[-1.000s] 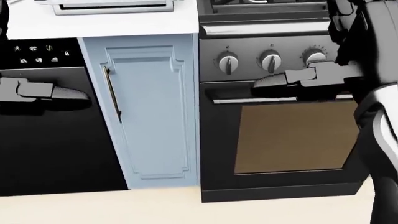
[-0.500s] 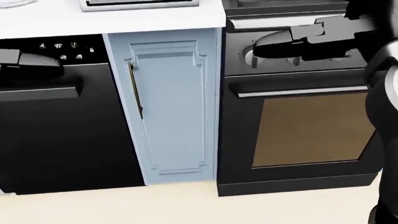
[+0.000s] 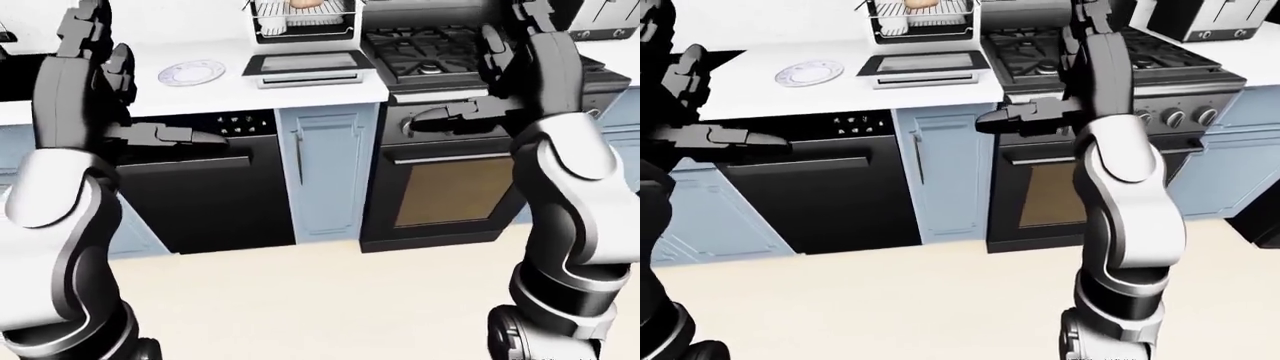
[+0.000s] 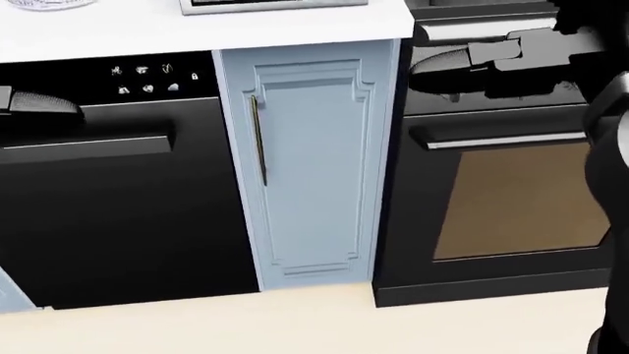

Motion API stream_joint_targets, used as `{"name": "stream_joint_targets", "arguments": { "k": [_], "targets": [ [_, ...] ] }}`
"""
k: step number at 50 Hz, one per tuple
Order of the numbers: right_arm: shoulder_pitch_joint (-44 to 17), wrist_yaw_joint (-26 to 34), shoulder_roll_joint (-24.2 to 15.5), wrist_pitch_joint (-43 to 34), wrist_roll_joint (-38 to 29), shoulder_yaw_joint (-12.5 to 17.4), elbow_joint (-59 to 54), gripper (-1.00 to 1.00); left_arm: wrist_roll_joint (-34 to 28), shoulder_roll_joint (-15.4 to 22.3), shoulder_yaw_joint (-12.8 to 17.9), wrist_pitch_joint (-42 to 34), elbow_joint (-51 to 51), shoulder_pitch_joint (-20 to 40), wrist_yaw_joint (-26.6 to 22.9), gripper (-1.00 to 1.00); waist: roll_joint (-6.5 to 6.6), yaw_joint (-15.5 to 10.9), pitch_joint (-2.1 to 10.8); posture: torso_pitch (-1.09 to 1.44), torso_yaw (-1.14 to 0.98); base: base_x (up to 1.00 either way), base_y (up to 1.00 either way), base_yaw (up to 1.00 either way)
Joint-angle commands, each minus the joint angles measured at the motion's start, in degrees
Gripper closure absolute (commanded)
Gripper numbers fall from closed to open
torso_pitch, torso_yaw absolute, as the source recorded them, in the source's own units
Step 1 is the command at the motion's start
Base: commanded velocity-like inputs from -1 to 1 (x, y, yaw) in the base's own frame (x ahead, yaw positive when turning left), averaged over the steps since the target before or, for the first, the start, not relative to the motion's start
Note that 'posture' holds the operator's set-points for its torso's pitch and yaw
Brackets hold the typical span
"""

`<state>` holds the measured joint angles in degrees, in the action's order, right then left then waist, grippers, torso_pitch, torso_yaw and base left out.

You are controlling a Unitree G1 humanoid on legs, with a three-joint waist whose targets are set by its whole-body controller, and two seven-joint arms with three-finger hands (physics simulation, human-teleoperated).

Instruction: Pick the bread from the top rack and place it on the plate on the counter.

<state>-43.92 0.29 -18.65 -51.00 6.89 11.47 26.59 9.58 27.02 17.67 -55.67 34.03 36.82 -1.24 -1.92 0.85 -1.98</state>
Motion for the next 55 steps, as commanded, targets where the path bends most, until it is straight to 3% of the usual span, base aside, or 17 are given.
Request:
{"name": "stream_joint_targets", "arguments": {
  "k": [1,5,7,8,10,16,18,19,21,26,31,34,44,46,47,50,55],
  "targets": [
    [-2.36,0.04,-0.48,1.81,0.44,-0.32,2.25,-1.0,-0.83,1.22,1.8,1.82,1.29,1.82,0.56,-1.0,-0.23,-0.57,1.5,0.0,0.0,0.02,0.24,0.0],
    [-2.35,0.07,-0.96,1.49,0.67,-0.07,2.65,-1.0,-1.06,1.57,1.73,1.81,1.27,2.05,0.41,-1.0,4.0,-0.13,0.15,0.0,0.0,0.03,0.21,0.0],
    [-2.2,0.12,-0.98,1.66,0.59,-0.28,2.67,-1.0,-0.91,1.66,1.93,1.38,1.6,2.23,0.34,-1.0,8.92,-0.18,1.53,0.0,0.0,0.02,0.22,0.0],
    [-2.16,0.17,-0.97,1.83,0.51,-0.38,2.64,-1.0,-0.97,1.7,1.87,1.49,1.55,2.18,0.32,-1.0,5.92,-0.31,0.88,0.0,0.0,0.03,0.21,0.0],
    [-2.14,0.22,-0.8,2.06,0.51,-0.35,2.56,-1.0,-1.08,1.53,1.74,1.63,1.5,2.01,0.41,-1.0,6.32,-0.54,0.83,0.0,0.0,0.04,0.29,0.0],
    [-2.43,0.26,-0.83,2.03,0.55,-0.25,2.45,-1.0,-1.18,1.9,2.02,1.4,1.69,2.12,0.16,-1.0,0.93,-0.44,-0.5,0.0,0.0,0.08,0.35,0.0],
    [-2.7,0.26,-0.88,1.93,0.61,-0.32,2.42,-1.0,-1.35,1.77,2.05,1.75,1.49,1.87,0.2,-1.0,-2.51,-0.45,0.81,0.0,0.0,0.08,0.35,0.0],
    [-2.72,0.23,-0.88,2.02,0.57,-0.34,2.34,-1.0,-1.42,1.84,1.99,1.87,1.47,1.75,0.1,-1.0,0.03,0.08,0.11,0.0,0.0,0.08,0.34,0.0],
    [-3.06,0.25,-0.97,1.8,0.6,-0.36,2.33,-1.0,-1.29,1.91,2.17,1.7,1.41,2.07,0.04,-1.0,-1.16,-0.32,0.97,0.0,0.0,0.07,0.36,0.0],
    [-3.65,0.45,-1.38,1.76,0.68,-0.22,2.07,-1.0,-1.48,2.49,1.82,2.38,-0.21,3.15,-0.29,-1.0,1.17,-0.35,0.11,0.0,0.0,0.08,0.35,0.0],
    [-4.58,0.48,-1.33,2.17,0.77,-0.37,1.25,-1.0,-1.52,3.0,1.57,2.25,-0.83,4.18,-0.54,-1.0,8.05,0.73,1.88,0.0,0.0,0.1,0.35,0.0],
    [-4.62,0.57,-1.34,2.82,0.79,-0.5,0.91,-1.0,-1.59,3.15,1.61,2.25,-1.13,4.63,-0.55,-1.0,6.13,0.16,-0.55,0.0,0.0,0.22,0.35,0.0],
    [-5.73,0.43,-1.91,1.88,1.97,-0.14,1.88,-1.0,-1.21,3.79,1.95,1.53,-0.92,5.48,-0.41,-1.0,1.05,-0.16,-0.84,0.0,0.0,0.3,0.33,0.0],
    [-5.75,0.38,-1.95,1.98,2.04,-0.13,1.79,-1.0,-1.15,3.87,2.04,1.59,-1.05,5.52,-0.33,-1.0,-1.01,-0.33,-0.37,0.0,0.0,0.38,0.29,0.0],
    [-5.73,0.38,-1.96,2.05,2.11,-0.13,1.82,-1.0,-1.14,3.87,1.99,1.65,-1.05,5.37,-0.3,-1.0,0.38,0.09,-0.73,0.0,0.0,0.39,0.28,0.0],
    [-6.3,0.32,-2.23,1.57,2.38,0.06,1.93,-1.0,-0.95,4.05,2.15,1.46,-0.97,5.5,-0.29,-1.0,-0.46,-0.26,-0.04,0.0,0.0,0.44,0.28,0.0],
    [-7.4,0.08,-2.83,0.42,3.13,0.25,2.43,-1.0,-0.56,4.36,2.14,0.98,-0.72,5.89,-0.15,-1.0,2.14,0.39,-0.43,0.0,0.0,0.46,0.27,0.0]
  ]
}}
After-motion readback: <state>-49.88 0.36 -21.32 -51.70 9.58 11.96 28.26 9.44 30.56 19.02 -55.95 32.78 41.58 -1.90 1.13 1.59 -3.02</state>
